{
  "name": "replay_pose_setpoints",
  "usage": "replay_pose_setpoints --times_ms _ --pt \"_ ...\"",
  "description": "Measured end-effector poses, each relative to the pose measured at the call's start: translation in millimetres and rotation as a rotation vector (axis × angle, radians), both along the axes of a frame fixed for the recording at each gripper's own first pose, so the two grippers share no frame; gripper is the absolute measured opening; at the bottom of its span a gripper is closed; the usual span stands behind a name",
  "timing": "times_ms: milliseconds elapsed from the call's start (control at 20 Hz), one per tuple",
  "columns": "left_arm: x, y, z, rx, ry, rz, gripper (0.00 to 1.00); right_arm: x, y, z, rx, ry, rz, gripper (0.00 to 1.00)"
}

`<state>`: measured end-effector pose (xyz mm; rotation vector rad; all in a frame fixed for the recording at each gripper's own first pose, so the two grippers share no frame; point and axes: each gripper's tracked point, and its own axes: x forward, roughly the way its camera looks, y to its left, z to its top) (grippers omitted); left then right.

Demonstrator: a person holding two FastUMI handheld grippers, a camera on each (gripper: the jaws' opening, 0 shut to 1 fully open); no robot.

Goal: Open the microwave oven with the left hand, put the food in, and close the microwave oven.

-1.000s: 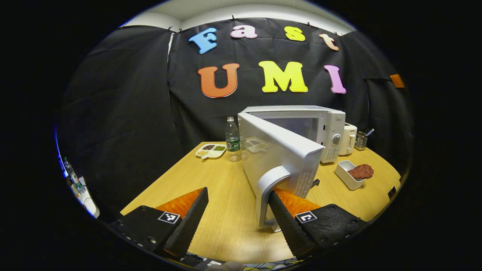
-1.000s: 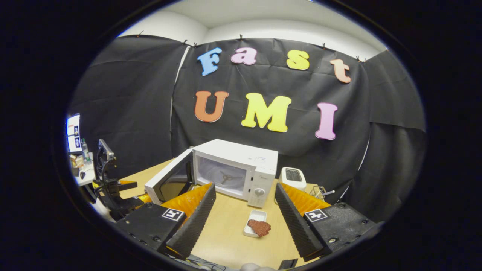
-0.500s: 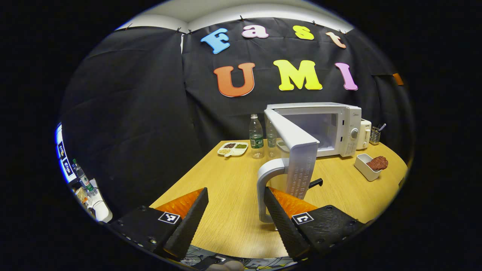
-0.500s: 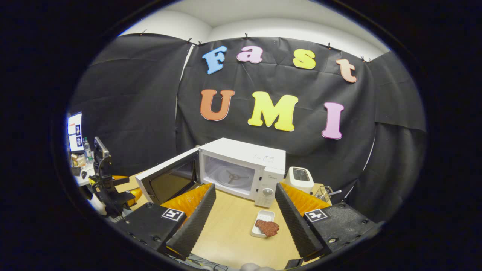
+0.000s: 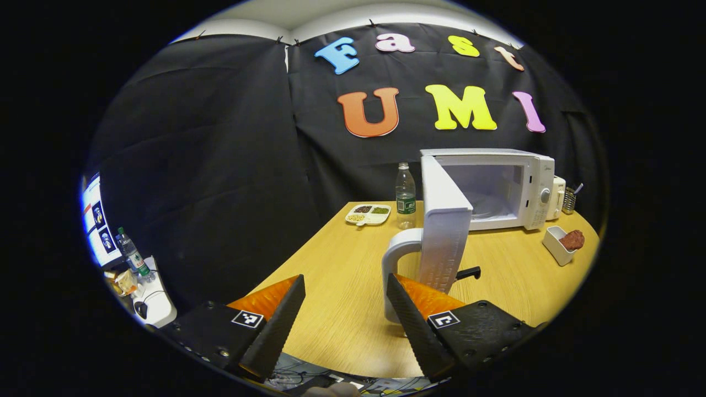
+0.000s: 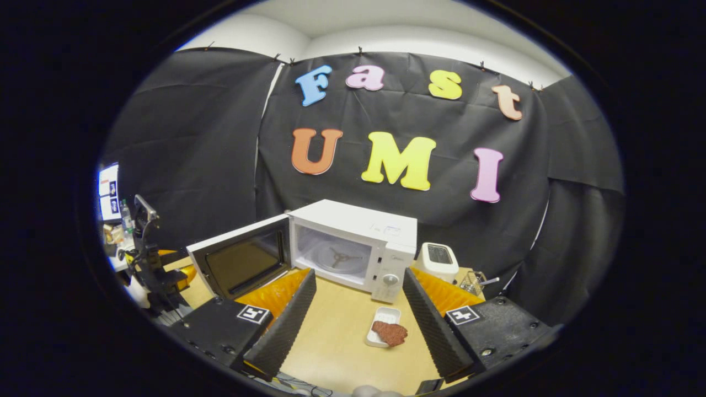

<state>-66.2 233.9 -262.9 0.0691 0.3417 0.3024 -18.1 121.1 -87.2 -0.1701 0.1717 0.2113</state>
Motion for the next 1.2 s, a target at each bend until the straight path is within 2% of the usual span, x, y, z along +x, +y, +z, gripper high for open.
replay_pose_setpoints --times_ms 50,200,250,300,350,550,600,650,700,850,1050,1200 --pt "-0.1 0.7 -1.3 0.004 0.001 -0.003 0.92 1.3 -1.0 -0.3 0.001 0.002 -0.001 1.00" --pt "-0.2 -0.1 -3.6 0.005 0.008 -0.010 0.92 2.5 0.4 -1.6 0.001 0.004 -0.002 1.00" --pt "-0.2 0.6 -3.0 0.005 0.007 -0.010 0.92 3.3 -0.4 -2.0 0.002 0.004 -0.001 0.96" --pt "-0.4 0.9 -2.6 0.007 0.009 -0.010 0.92 3.6 -0.5 -2.4 0.003 0.004 -0.001 1.00" --pt "-1.1 0.6 -2.9 0.012 0.013 -0.011 0.92 5.5 -1.7 -2.8 0.006 0.005 -0.003 0.96" --pt "-10.0 -2.9 2.6 0.035 0.016 -0.043 0.95 10.8 -13.1 -17.8 0.018 0.026 -0.017 0.96" --pt "-15.6 -4.1 5.0 0.039 0.021 -0.044 0.95 12.1 -17.5 -25.1 0.021 0.038 -0.027 1.00" --pt "-21.3 -7.4 9.9 0.035 0.020 -0.050 0.95 13.9 -23.8 -34.8 0.026 0.053 -0.035 1.00" --pt "-27.1 -11.5 16.7 0.030 0.014 -0.052 0.95 15.4 -30.3 -45.4 0.033 0.071 -0.048 0.96" --pt "-39.7 -31.7 48.6 0.015 -0.024 -0.081 0.95 23.1 -57.8 -83.9 0.059 0.133 -0.104 1.00" --pt "-36.7 -81.6 106.8 -0.002 -0.101 -0.162 0.95 32.6 -88.7 -150.4 0.096 0.231 -0.158 1.00" --pt "-26.4 -124.5 149.1 -0.034 -0.160 -0.209 0.95 43.6 -103.2 -198.9 0.129 0.301 -0.166 1.00"
